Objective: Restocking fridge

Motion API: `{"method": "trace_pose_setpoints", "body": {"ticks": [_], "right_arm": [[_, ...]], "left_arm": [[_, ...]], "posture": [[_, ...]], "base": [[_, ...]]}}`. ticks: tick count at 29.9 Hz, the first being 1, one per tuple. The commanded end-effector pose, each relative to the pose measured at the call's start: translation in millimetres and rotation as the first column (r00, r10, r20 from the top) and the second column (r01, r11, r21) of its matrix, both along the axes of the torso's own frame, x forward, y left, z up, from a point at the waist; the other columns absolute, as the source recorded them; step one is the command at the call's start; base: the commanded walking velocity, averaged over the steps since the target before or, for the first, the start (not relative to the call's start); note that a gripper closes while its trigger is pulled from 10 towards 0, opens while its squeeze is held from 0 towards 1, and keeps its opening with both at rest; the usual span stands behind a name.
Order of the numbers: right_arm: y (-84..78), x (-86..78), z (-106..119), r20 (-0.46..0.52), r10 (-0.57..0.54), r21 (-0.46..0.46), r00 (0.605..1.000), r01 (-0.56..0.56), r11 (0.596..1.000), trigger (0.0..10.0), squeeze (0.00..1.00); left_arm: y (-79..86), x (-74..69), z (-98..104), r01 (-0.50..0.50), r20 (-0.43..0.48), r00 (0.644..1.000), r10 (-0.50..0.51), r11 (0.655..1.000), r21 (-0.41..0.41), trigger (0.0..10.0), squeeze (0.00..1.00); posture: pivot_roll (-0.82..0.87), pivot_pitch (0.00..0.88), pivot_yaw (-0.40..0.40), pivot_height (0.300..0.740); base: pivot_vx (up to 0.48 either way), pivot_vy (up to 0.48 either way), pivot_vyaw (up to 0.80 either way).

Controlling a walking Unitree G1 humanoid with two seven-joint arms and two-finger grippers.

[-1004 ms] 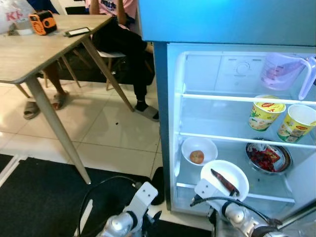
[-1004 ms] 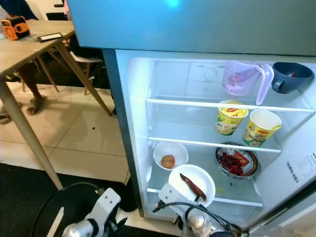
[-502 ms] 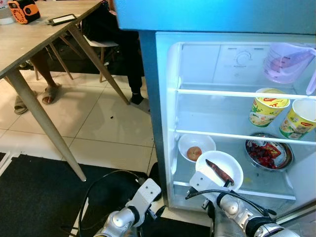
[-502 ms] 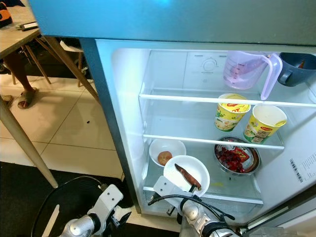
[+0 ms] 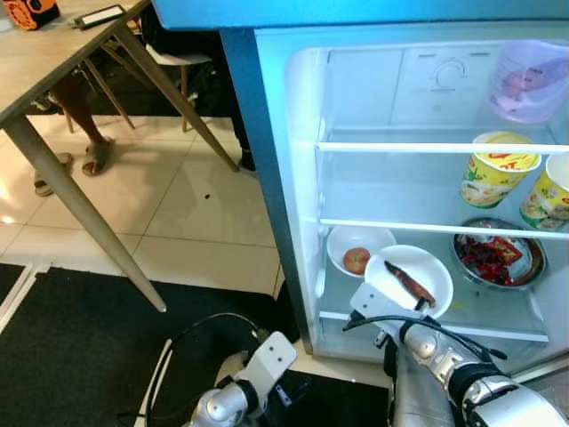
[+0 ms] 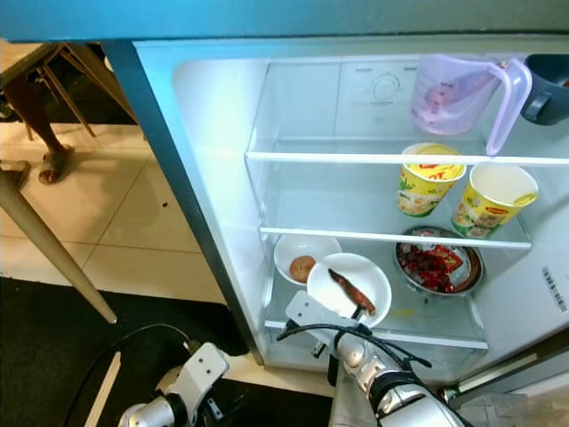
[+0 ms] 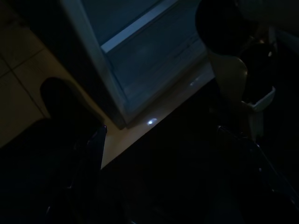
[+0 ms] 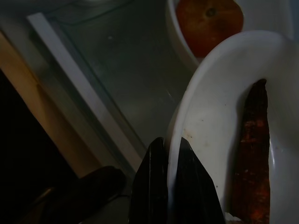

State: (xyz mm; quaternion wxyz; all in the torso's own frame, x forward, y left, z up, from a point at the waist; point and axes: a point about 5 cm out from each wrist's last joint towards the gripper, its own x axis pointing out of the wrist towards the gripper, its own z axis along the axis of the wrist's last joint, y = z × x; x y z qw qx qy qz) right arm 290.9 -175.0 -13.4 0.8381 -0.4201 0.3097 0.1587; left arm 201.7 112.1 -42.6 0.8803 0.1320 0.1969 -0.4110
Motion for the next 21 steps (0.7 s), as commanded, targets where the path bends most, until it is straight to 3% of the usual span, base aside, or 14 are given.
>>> {"method": "trace_pose_setpoints", "body": {"ticks": [1,12,21], "right_arm": [[4.8,-0.2,-1.1,-0.014,-0.008,0.017,1.0,0.008,1.0,10.0,0.0],[2.9,2.8,1.2,-0.026,-0.07,0.04,0.997,0.071,0.997,10.0,0.0],[-10.7,8.7,8.3,-0.024,-0.151,0.065,0.988,0.152,0.986,10.0,0.0]], "left_arm": [[-0.8,-5.3,-1.2,0.006,-0.004,1.0,-0.006,1.0,-0.016,10.0,0.0],[-2.9,-4.7,9.4,0.0,0.068,0.998,0.004,0.998,-0.068,10.0,0.0],[-5.2,-4.5,26.6,0.001,0.151,0.988,0.016,0.993,-0.114,10.0,0.0]], "posture": [[0.07,0.203,0.094,0.486],[0.1,0.24,0.106,0.486],[0.14,0.301,0.119,0.486]], "base": [[0.0,0.0,0.0],[0.0,0.0,0.0],[0.0,0.0,0.0]]}}
